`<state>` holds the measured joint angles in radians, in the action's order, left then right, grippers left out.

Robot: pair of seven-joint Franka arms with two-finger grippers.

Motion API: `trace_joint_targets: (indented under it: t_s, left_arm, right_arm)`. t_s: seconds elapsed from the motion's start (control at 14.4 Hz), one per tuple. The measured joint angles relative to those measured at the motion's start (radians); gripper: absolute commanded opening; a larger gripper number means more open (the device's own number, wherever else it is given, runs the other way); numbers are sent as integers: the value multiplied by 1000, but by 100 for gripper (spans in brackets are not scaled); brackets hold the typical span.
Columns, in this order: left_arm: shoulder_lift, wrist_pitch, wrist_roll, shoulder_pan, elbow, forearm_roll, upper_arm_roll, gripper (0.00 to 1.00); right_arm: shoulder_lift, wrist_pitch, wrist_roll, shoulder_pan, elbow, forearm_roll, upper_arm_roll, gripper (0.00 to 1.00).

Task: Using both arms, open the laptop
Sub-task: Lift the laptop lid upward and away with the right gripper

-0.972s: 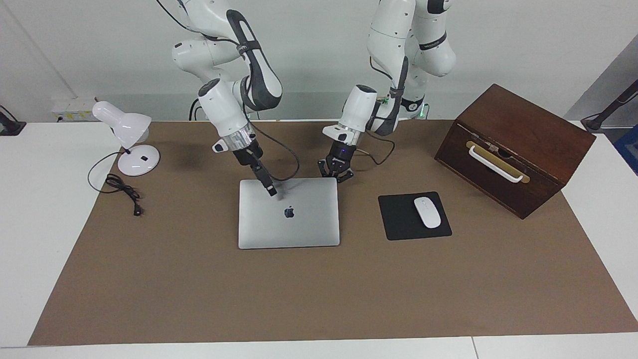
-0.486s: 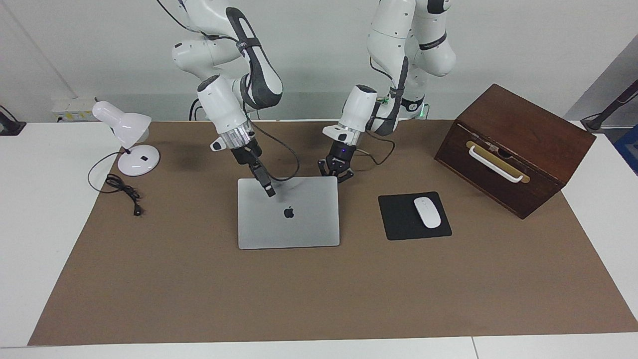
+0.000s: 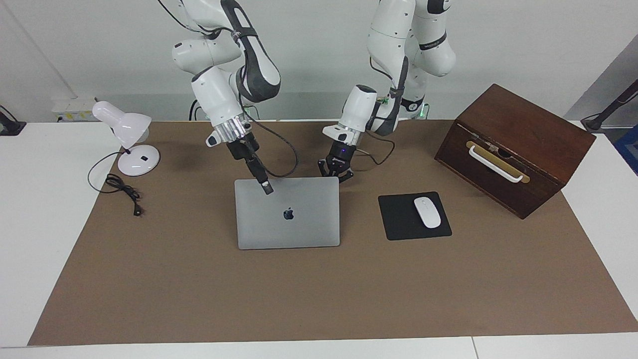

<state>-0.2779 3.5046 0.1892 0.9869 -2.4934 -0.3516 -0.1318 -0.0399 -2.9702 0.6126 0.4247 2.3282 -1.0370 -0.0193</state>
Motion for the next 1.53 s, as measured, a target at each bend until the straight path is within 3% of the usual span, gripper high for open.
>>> trace_joint_targets:
  t_s: [0.35,0.76,1.53]
  left_arm:
    - [0,1,0,0,0,0,0,0]
    - [-1,1,0,0,0,0,0,0]
    - [-1,2,0,0,0,0,0,0]
  right_arm:
    - [0,0,-267,-9,-63,-282,2,100]
    - [10,24,-297,-58,-89,-300,3,100]
    - [81,26,-298,-80,-223,-356,3,100]
